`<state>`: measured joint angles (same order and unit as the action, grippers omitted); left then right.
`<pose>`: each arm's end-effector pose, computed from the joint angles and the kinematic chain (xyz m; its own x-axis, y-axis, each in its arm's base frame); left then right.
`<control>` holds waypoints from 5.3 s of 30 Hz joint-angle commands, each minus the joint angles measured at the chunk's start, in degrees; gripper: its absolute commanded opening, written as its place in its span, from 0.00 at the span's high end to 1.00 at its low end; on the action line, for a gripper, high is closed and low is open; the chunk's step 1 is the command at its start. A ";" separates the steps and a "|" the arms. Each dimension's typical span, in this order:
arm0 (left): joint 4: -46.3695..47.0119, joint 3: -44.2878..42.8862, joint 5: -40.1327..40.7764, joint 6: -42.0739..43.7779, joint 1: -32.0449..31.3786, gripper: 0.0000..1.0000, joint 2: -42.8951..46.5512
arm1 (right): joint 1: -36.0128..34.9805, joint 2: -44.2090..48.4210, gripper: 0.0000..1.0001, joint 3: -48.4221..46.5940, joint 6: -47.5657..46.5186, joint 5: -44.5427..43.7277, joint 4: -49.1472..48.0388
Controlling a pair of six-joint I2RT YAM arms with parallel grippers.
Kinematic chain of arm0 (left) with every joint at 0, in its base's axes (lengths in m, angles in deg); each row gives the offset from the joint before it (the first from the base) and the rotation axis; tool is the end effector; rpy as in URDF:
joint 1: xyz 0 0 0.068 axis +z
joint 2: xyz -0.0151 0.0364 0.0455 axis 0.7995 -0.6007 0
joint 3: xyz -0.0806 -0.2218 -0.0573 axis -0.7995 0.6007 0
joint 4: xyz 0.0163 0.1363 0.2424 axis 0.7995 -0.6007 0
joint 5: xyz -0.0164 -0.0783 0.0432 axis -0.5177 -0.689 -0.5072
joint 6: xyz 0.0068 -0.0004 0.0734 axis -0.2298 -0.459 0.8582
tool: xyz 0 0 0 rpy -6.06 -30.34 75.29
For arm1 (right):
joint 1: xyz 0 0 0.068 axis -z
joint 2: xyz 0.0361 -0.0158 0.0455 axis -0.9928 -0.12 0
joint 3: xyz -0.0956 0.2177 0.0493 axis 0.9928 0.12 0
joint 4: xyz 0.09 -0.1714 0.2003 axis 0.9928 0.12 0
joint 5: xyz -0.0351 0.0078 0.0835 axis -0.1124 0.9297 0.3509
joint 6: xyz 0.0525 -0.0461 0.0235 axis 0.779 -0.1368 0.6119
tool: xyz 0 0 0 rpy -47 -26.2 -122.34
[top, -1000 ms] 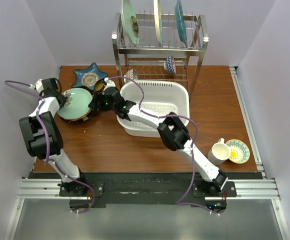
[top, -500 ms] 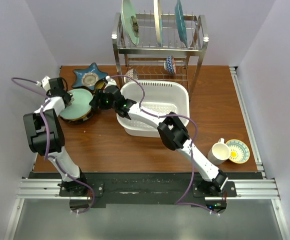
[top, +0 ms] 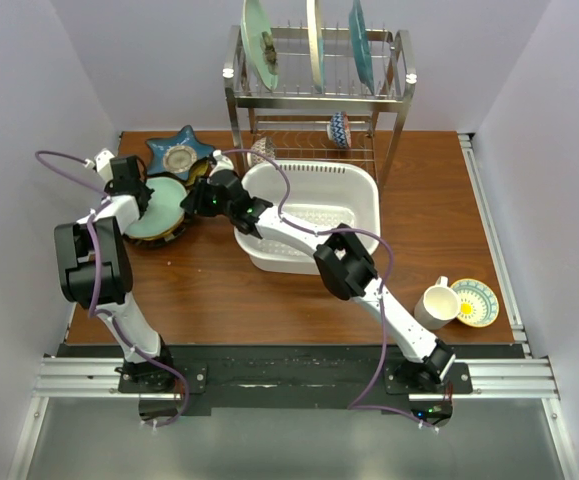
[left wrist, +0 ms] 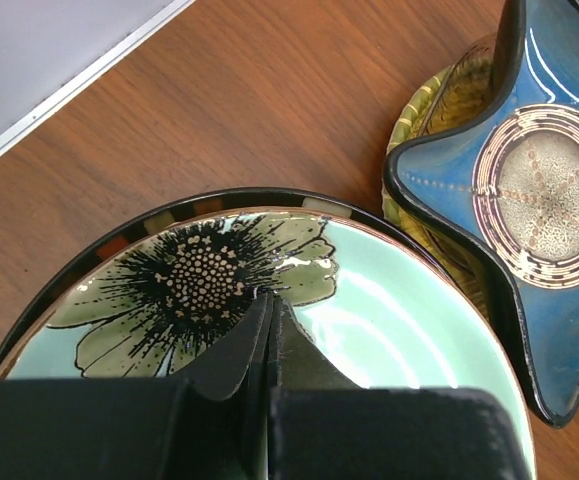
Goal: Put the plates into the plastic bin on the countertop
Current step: Pick up the plate at the center of the board.
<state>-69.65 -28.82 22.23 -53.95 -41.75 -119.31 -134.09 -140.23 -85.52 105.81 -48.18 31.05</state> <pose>0.4125 0.1010 0.1328 -0.2808 -0.6134 -0.7382 -0.6923 0.6621 -0.2869 0.3924 0.4860 0.1511 -0.6859 0.2870 -0.6687 -0.4255 0.5873 0.6885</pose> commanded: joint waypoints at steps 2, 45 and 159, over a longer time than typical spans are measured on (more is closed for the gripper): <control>-11.55 4.72 -3.41 1.34 -1.93 1.00 -5.42 | -0.08 -0.29 0.61 -0.15 1.22 0.74 -1.40; -8.03 8.49 -7.01 1.43 -1.14 0.62 18.66 | 3.87 14.38 1.00 14.95 -4.76 1.62 -0.25; -5.66 11.93 -18.27 1.08 1.94 0.00 39.58 | 3.17 27.92 1.00 28.57 6.49 14.54 -15.18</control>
<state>-77.19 -16.95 5.47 -52.57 -39.65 -81.32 -130.83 -119.82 -56.87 109.70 -37.03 26.37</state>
